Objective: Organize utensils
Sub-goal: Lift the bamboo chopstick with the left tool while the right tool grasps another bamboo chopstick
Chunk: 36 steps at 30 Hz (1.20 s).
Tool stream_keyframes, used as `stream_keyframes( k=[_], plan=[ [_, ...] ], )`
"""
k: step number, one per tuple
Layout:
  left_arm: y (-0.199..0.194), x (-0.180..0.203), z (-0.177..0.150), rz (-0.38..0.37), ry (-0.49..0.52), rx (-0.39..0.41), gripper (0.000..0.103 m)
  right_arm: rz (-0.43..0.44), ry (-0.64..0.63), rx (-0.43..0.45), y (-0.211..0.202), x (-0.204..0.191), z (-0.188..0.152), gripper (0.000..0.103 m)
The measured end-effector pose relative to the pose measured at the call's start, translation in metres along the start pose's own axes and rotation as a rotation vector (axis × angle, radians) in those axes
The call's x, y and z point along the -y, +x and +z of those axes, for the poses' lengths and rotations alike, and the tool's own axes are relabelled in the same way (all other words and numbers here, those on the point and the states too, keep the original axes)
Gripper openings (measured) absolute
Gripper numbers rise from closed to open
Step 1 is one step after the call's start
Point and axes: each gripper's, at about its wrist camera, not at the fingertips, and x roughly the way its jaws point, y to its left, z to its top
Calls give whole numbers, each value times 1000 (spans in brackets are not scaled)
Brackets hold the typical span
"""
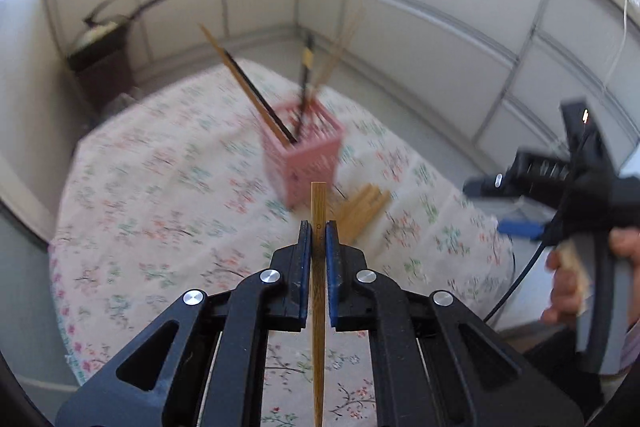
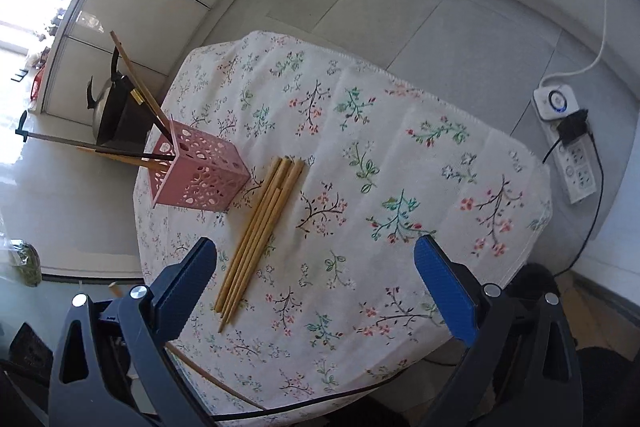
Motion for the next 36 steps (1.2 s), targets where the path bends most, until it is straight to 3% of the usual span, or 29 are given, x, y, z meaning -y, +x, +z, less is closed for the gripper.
stream_keyframes(
  k=[9,15,17,20,30,36],
  plan=[
    [-60,-31,22,136,-148,269,6,-113,-216,183,-9,-41,-11,96],
    [-86,-46,26,171,-219,391,6,-145,-210,132,22,-55,-2,92],
    [-91,-48,29,164,-229,405,6,-168,-162,71,42,-56,7,66],
    [-95,-49,30,162,-238,419,6,-205,-101,-32,77,-52,18,38],
    [-92,-65,34,129,-277,417,7,-291,-19,-32,116,-52,36,34],
    [-90,-68,35,121,-278,406,7,-340,-39,-19,128,-62,42,34]
  ],
)
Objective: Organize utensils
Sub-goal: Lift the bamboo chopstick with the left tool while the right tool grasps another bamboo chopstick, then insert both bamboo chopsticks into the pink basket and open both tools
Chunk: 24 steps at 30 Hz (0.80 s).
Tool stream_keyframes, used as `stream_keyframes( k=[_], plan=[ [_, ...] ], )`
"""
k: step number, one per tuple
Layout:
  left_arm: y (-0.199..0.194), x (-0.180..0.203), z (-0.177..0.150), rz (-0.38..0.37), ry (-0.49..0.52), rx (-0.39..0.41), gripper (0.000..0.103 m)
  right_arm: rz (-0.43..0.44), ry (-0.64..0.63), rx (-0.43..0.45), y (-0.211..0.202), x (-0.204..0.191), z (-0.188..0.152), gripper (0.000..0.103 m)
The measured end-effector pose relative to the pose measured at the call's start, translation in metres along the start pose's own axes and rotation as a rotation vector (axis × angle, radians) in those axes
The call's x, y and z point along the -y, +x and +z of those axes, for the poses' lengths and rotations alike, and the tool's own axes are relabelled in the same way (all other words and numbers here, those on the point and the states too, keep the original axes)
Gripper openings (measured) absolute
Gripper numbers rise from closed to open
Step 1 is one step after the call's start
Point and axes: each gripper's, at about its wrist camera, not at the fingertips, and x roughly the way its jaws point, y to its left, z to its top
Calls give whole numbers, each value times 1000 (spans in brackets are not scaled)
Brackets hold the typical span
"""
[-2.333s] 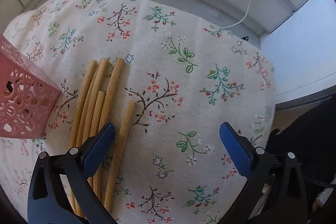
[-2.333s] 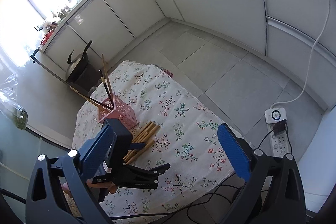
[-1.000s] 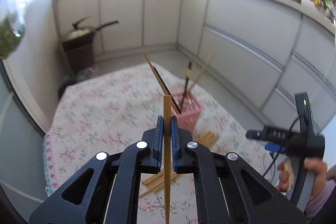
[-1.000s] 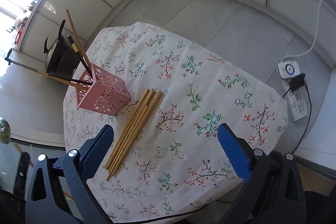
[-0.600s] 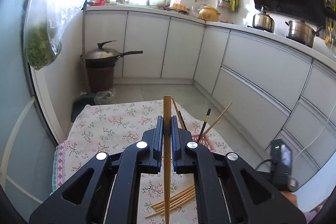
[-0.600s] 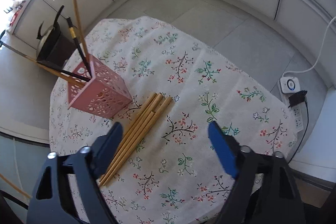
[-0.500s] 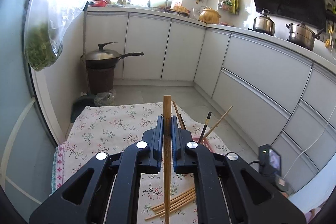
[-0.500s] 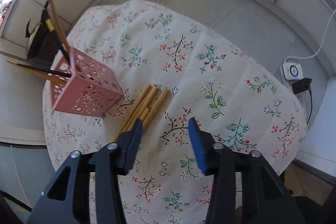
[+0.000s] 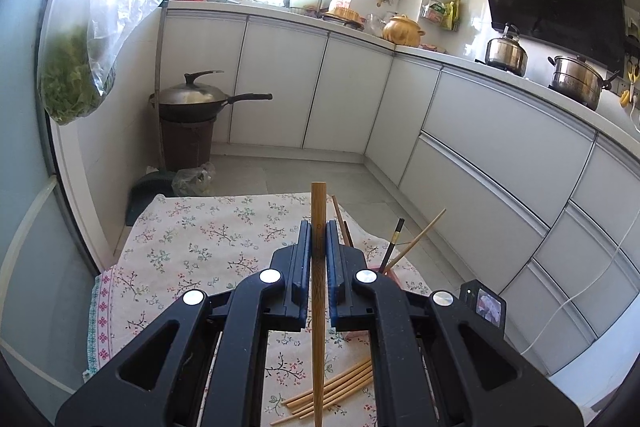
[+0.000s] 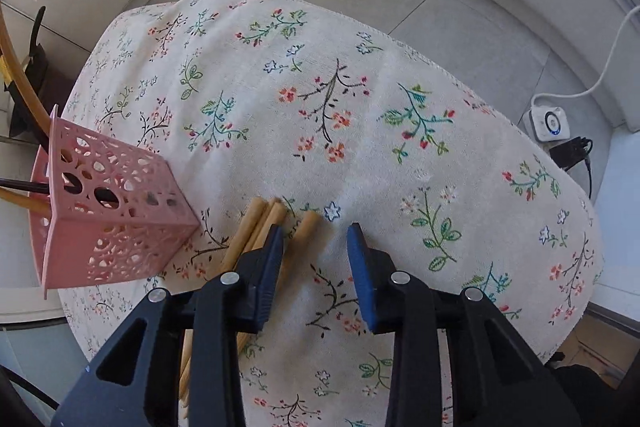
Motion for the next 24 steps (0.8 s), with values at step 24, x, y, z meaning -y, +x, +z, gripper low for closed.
stream_keyframes(
  k=[24],
  plan=[
    [-1,13,-3,9,24,1,7,304,-282,449,-180,38,-72,8]
  ],
)
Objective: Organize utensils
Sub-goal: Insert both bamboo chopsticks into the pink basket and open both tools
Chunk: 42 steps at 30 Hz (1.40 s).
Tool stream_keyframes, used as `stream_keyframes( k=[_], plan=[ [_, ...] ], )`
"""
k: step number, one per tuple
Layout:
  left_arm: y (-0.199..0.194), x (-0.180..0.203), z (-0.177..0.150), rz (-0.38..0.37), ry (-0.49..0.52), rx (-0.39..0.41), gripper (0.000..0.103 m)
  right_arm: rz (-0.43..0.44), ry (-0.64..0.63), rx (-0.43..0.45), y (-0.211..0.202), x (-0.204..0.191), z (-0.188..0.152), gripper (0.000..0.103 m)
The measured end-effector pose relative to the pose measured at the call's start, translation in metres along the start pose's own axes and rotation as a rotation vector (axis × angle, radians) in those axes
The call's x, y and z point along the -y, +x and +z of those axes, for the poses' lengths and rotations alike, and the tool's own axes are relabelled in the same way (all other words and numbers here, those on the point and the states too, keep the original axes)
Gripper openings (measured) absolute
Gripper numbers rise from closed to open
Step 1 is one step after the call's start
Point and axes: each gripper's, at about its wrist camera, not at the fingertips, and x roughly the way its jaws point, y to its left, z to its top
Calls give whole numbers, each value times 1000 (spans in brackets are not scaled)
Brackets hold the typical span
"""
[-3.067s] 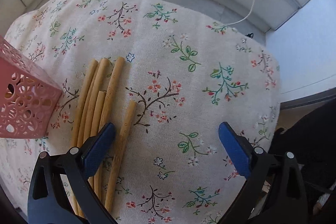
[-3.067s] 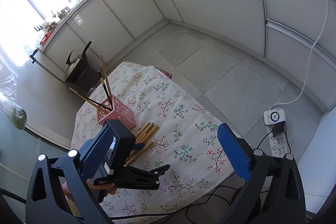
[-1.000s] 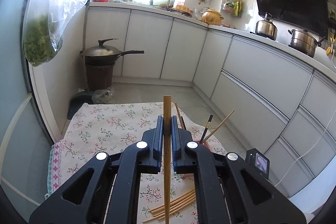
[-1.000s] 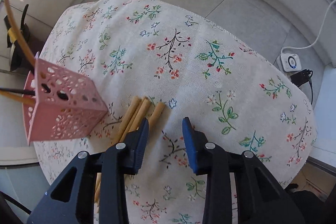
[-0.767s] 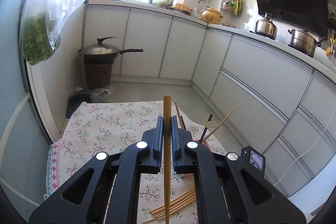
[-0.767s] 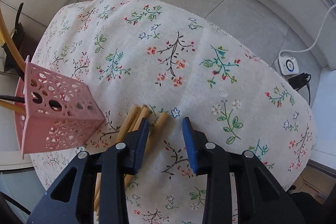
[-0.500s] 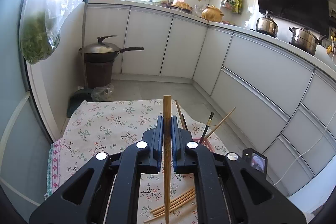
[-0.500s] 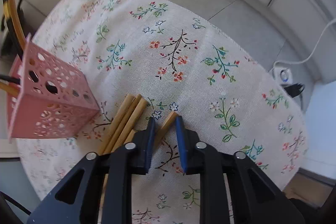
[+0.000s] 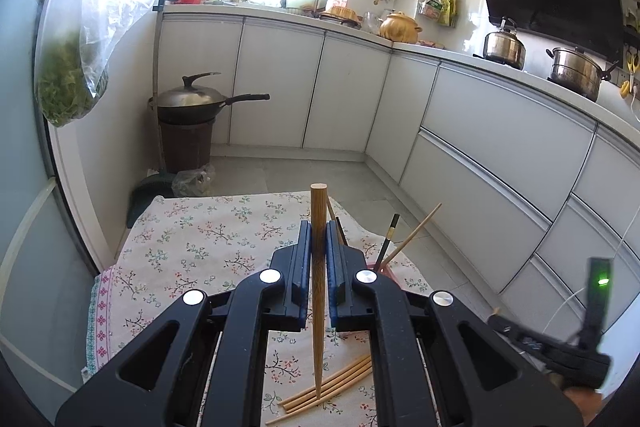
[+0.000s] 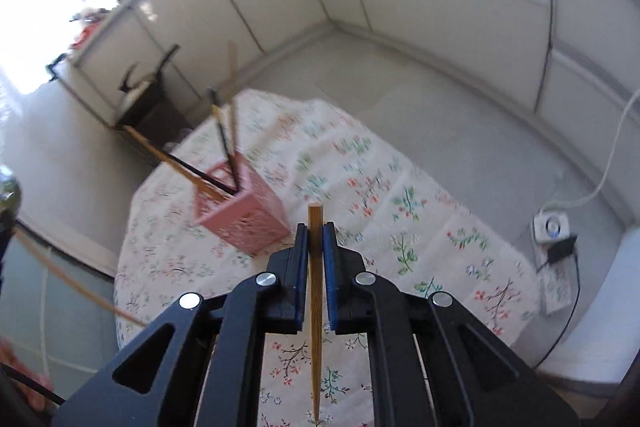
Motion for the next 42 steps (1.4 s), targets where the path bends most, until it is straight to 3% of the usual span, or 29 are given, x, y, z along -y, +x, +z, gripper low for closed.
stream_keyframes(
  k=[8,18,30,39,42],
  plan=[
    [2,16,6,1,25,17,7,121,-36,176,-77,-20,35,8],
    [6,40,37,-31,18,102,7,186,8,319,-114,-26,92,8],
    [13,63,78,-27,-27,269,7,193,25,372,-99,-26,127,8],
    [74,62,56,14,-68,185,7,165,34,330,-66,-27,133,8],
    [86,61,45,33,-73,157,11,156,22,323,-58,-30,134,8]
  ],
)
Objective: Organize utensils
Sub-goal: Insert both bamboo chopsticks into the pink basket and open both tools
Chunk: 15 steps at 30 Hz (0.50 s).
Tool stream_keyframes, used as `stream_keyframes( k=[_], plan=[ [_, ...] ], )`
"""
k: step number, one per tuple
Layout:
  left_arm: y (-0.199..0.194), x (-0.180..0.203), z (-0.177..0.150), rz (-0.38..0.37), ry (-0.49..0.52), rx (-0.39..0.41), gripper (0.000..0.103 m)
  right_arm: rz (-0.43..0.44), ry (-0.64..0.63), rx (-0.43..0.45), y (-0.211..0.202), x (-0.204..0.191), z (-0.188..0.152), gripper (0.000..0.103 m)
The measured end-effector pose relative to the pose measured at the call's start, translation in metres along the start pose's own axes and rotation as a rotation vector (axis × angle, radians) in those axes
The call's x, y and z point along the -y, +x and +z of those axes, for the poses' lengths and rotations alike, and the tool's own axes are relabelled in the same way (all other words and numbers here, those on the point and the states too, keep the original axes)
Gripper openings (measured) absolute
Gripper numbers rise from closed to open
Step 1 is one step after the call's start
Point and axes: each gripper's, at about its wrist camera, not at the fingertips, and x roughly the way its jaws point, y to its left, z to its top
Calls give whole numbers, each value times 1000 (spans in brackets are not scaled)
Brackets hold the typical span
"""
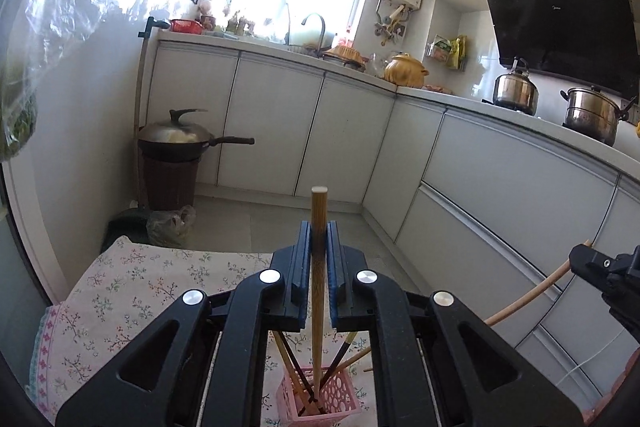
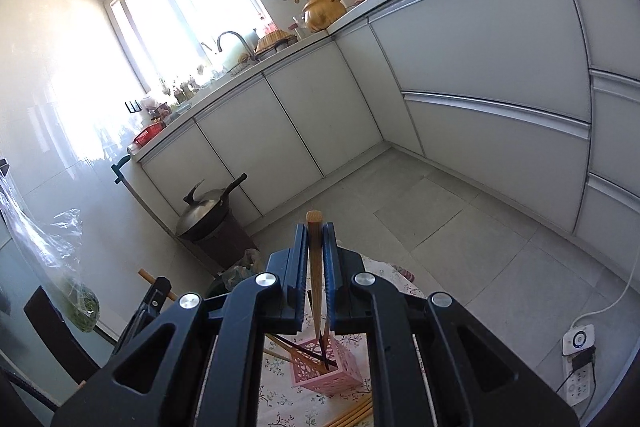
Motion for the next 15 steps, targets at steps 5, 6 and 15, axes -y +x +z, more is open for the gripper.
stream_keyframes(
  k=[5,6,15],
  plan=[
    [-16,-15,5,10,-46,51,48,-2,-7,-15,11,-7,-1,8],
    [-24,-19,9,10,-58,75,52,-5,-12,-19,13,-9,-2,8],
    [-53,-37,26,43,-79,124,60,-42,-71,-67,38,-29,-14,8]
  ],
)
